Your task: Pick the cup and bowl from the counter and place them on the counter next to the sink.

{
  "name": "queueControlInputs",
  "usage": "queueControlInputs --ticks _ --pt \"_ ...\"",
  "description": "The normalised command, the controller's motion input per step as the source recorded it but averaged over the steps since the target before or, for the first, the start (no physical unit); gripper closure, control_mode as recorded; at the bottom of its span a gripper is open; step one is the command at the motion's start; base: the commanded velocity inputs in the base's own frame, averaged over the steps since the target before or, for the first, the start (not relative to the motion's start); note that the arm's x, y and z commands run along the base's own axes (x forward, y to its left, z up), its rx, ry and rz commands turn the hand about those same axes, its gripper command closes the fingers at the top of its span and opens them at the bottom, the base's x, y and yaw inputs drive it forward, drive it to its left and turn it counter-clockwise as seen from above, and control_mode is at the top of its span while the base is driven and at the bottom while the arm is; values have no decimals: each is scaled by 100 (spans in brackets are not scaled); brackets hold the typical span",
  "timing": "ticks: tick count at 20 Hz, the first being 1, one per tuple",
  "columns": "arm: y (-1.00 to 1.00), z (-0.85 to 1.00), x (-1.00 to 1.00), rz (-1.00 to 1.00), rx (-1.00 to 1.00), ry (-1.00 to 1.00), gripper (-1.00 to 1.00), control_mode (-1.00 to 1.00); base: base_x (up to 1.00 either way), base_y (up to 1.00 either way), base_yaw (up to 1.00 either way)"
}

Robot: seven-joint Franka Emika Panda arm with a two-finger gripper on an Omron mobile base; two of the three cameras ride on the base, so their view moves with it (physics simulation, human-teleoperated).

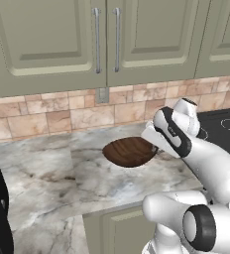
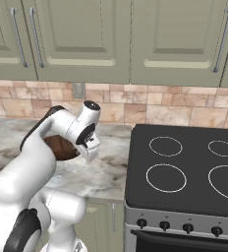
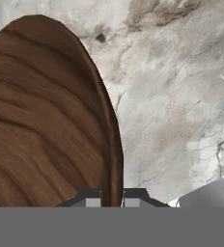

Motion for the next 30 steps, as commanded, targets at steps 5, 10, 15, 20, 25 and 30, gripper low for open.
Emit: queueControlInputs --ticks 5,10,15,20,25,30 --pt "-13 56 -23 8 0 -6 100 -100 0 0 0" --pt "-12 26 -19 8 0 -5 100 -100 0 0 0" --pt "-16 0 -22 7 0 -3 100 -100 0 0 0" --pt "-16 4 -42 6 2 -4 100 -100 0 0 0" --pt "-8 28 -45 2 6 -4 100 -100 0 0 0" --pt "-3 30 -38 0 8 -1 100 -100 0 0 0"
